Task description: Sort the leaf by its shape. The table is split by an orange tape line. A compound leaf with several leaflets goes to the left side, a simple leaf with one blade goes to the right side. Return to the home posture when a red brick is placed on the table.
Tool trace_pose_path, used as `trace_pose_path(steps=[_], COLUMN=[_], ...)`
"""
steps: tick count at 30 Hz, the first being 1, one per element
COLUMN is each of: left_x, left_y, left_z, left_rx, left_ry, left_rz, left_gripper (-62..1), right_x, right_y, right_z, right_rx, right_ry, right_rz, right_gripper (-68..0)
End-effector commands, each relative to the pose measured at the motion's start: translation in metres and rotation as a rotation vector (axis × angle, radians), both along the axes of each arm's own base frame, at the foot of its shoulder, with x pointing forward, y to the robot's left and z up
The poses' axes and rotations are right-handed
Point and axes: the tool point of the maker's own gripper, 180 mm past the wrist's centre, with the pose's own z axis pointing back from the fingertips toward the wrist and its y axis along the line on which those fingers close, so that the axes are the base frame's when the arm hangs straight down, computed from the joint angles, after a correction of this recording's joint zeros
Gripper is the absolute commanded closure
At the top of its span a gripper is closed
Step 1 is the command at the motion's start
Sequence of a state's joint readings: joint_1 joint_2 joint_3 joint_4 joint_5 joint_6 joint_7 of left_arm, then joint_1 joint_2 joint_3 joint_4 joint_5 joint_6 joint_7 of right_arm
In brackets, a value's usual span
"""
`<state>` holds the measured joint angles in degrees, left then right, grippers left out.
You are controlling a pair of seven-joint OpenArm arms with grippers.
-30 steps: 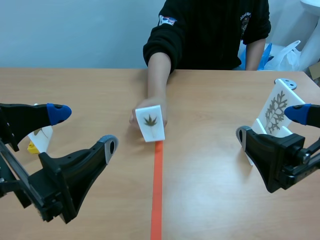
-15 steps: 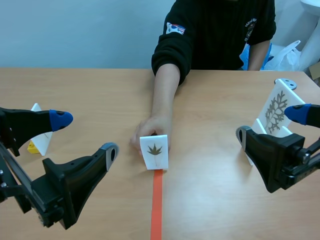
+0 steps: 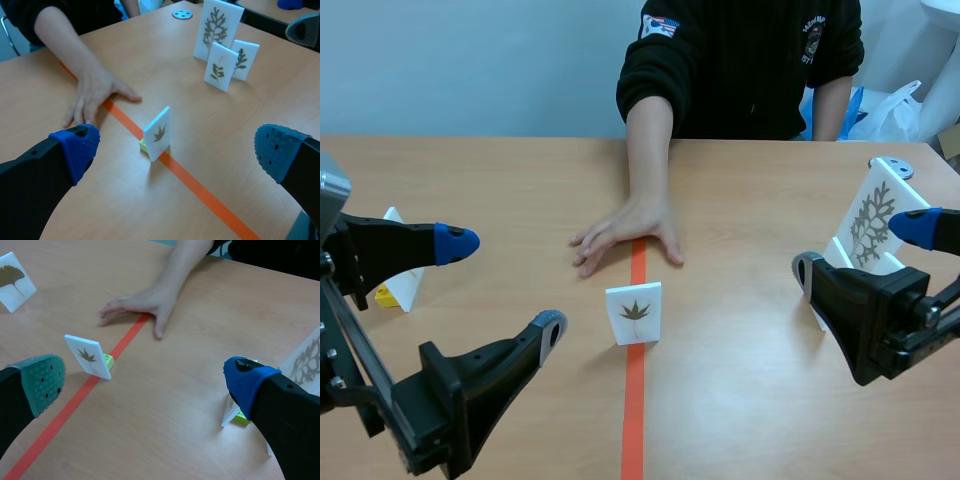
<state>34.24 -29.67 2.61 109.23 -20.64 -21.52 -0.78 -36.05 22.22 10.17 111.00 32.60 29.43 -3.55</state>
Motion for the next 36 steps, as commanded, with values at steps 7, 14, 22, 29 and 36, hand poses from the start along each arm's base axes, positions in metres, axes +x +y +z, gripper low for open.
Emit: trace_pose_path(steps=[7,14,22,29,36], left_x=[0.012,0.026,0.049,0.063,0.073], left_y=[-0.003,0.004,0.007,-0.001,-0.019], left_z=[0.012,-0.019,-0.056,-0.080,-0.102], left_rx=[-0.018,0.033,0.043,-0.025,-0.046], left_ry=[-0.061,-0.024,0.025,0.055,0.078], left_rz=[-0.004,-0.003,0.007,0.018,-0.007], left_gripper=[-62.3,-62.3,-62.3,-62.3,-62.3], right_x=[0.005,0.005,0.005,0.005,0.005], right_y=[-0.002,-0.002,-0.002,-0.002,-0.002], right_z=[0.010,0.010,0.010,0.010,0.010], right_rx=[0.012,0.013,0.013,0.013,0.013], right_ry=[-0.037,-0.037,-0.038,-0.037,-0.037], right_rz=[-0.007,-0.007,-0.007,-0.007,-0.007], right_gripper=[-67.9,-67.9,-67.9,-67.9,-67.9])
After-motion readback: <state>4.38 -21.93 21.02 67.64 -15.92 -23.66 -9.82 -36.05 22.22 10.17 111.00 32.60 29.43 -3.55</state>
